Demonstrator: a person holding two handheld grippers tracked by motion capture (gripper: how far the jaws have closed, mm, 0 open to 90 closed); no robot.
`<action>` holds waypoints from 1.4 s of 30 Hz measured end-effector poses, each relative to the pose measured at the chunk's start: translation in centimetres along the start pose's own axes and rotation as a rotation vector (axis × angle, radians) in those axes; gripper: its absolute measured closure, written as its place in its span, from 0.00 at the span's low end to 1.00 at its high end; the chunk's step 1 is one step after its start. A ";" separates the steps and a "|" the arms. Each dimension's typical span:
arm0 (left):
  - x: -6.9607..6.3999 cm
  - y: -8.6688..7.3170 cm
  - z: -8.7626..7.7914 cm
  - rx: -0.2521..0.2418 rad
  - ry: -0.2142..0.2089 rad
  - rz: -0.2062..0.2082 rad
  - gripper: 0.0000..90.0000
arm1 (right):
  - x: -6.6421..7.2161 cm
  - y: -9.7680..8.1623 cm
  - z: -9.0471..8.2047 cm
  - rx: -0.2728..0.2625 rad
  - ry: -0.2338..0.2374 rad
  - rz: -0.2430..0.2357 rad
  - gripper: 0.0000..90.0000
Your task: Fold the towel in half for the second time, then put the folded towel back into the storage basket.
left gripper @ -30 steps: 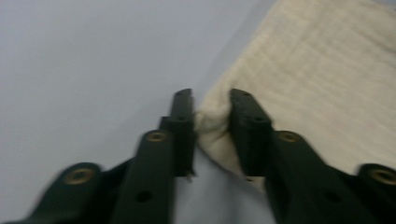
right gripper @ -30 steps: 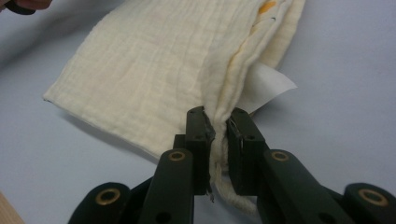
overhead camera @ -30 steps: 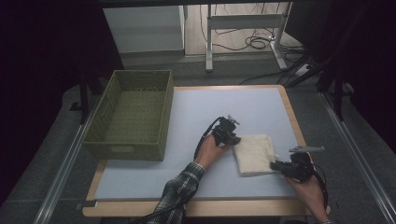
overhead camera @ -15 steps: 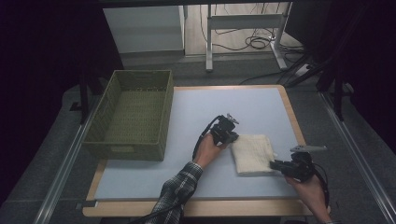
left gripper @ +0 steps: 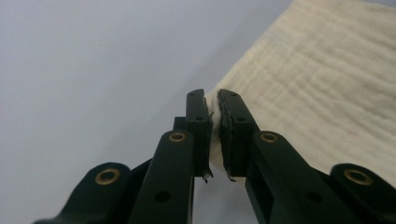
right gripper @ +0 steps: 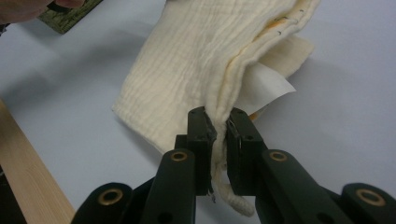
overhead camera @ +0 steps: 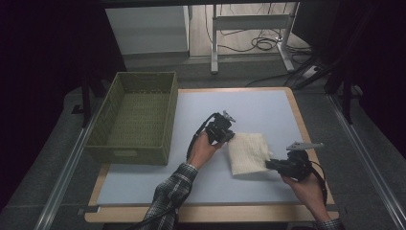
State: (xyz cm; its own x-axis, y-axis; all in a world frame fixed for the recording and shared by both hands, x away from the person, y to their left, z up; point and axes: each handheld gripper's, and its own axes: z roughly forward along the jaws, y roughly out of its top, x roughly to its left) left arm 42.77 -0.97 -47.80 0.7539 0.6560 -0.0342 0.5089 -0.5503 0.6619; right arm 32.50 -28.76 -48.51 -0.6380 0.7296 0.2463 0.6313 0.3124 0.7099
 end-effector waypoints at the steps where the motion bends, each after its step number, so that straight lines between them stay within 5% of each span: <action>1: 0.2 0.0 -0.2 0.002 0.005 0.006 0.92 | 0.2 0.2 0.1 0.000 0.003 -0.001 0.90; 22: 2.9 -1.0 -3.9 0.052 0.036 -0.025 0.91 | 2.2 3.0 2.1 -0.004 0.057 -0.042 0.90; 42: 6.5 -1.5 -10.3 0.086 0.123 -0.024 0.91 | 5.3 7.8 4.4 -0.012 0.105 -0.103 0.90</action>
State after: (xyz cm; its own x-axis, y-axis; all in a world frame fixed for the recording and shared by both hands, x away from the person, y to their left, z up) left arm 42.66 9.48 -41.35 0.6874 0.7248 0.0466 0.5637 -0.5730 0.5949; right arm 36.01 -19.79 -44.60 -0.7421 0.6262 0.2391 0.5553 0.3747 0.7425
